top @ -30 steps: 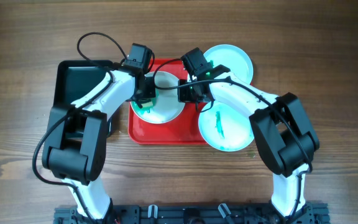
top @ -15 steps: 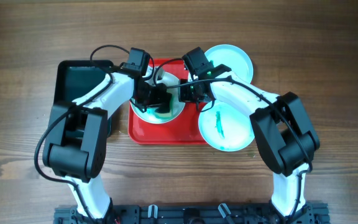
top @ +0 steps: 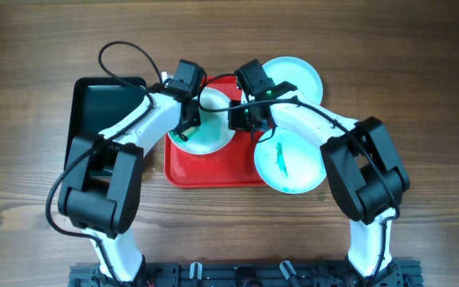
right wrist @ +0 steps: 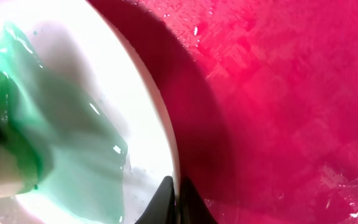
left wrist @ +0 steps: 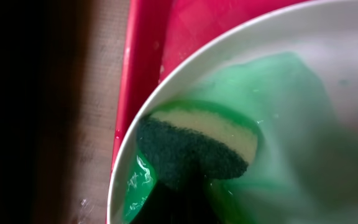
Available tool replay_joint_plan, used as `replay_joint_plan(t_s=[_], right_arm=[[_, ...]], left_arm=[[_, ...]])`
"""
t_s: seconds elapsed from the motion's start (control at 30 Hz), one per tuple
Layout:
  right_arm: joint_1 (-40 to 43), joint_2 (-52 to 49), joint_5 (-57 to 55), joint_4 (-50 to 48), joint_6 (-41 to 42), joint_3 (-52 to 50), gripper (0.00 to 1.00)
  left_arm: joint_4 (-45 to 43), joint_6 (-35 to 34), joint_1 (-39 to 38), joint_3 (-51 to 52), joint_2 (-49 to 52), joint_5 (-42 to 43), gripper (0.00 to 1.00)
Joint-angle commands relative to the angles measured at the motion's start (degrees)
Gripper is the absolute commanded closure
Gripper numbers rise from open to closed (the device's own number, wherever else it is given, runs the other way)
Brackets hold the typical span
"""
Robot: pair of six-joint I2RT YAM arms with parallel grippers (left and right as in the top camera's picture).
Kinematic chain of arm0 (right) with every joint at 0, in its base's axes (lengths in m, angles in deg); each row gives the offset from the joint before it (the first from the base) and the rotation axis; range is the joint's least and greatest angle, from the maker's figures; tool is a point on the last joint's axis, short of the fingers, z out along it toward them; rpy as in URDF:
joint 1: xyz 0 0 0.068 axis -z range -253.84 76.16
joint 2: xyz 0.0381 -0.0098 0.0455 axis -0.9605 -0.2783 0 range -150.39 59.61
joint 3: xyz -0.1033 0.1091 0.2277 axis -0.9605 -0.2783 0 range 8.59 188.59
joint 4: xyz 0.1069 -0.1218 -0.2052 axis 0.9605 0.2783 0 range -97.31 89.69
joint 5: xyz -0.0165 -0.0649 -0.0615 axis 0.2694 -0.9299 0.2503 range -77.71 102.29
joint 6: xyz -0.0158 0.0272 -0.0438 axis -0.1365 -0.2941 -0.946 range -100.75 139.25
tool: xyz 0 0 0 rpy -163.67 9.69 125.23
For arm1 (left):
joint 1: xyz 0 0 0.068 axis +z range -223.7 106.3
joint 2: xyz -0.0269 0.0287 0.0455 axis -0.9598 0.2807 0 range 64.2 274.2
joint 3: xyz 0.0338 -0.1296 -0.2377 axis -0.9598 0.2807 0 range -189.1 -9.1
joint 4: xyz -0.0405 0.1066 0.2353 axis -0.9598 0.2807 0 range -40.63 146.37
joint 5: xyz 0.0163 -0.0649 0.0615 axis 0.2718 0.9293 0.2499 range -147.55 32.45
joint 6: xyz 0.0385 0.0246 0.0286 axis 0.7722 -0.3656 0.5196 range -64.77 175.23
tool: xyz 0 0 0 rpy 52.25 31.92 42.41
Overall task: Clean dirty plates on tray and stack at the side
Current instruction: 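Scrub the white plate with the sponge while right gripper holds its rim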
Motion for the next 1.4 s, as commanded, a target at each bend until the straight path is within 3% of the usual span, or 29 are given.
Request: replay_joint_plan(t_s=[0.0,0.13,0.23,0.47,0.63,0.73,0.83,0.93,1.0,1.13,1.17,1.23,1.33,1.37], right_arm=[[2.16,-2.03,4.07,0.81,-0.7,-1.27,0.96],[2.91,-2.62,6.4,0.7,-1.29,-1.29,0.96],[2.91,-2.62,7.02,0.7,-1.49,-1.29,0.96],[2.91,-2.62,7.02,0.63,-1.44,-1.29,0.96],[2.89,-2.62,6.49,0.61,-1.11,-1.29,0.96],[2.89,-2.71,5.42,0.61,-0.46,-1.29,0.96],[2.89,-3.3,5.29,0.5,0.33,-1.29,0.96],[2.69,-3.56,5.27,0.2,0.44,-1.29,0.96],[2.67,-3.56,5.29,-0.24,0.44,-1.29,0.96],[2.67,-3.56,5.25,-0.39,1.03,-1.29,0.96],[2.67,-3.56,5.25,-0.37,1.66,-1.29,0.96],[2.4,-3.56,5.25,-0.26,1.88,-1.29,0.96],[1.88,-3.56,5.25,-0.24,1.79,-1.29,0.96],[1.73,-3.56,5.27,-0.24,1.84,-1.29,0.96]], left_arm=[[7.43,2.71,0.5,2.8,2.69,8.26,0.96],[8.11,15.23,0.33,2.8,2.69,29.27,0.96],[8.07,23.1,-0.2,2.8,2.69,38.51,0.96],[4.83,28.39,-1.18,2.8,2.69,35.23,0.96],[-6.78,14.69,-1.18,2.8,2.69,14.97,0.96],[-13.57,7.45,-1.22,2.8,2.69,10.56,0.96],[-19.41,4.35,-1.33,2.8,2.69,9.29,0.96],[-22.71,0.28,-1.33,2.8,2.69,2.29,0.96],[-20.22,-2.78,-1.33,2.8,2.69,-1.77,0.96],[-6.4,-15.04,-1.33,2.8,2.71,-3.67,0.96],[-4.42,-14.95,-1.38,2.8,2.71,-1.46,0.96],[-3.78,-7.19,-1.38,2.8,2.58,9.73,0.96],[-4.37,15.69,-1.38,2.8,2.36,42.21,0.96],[-4.55,19.63,-1.38,2.8,2.36,47.74,0.96]])
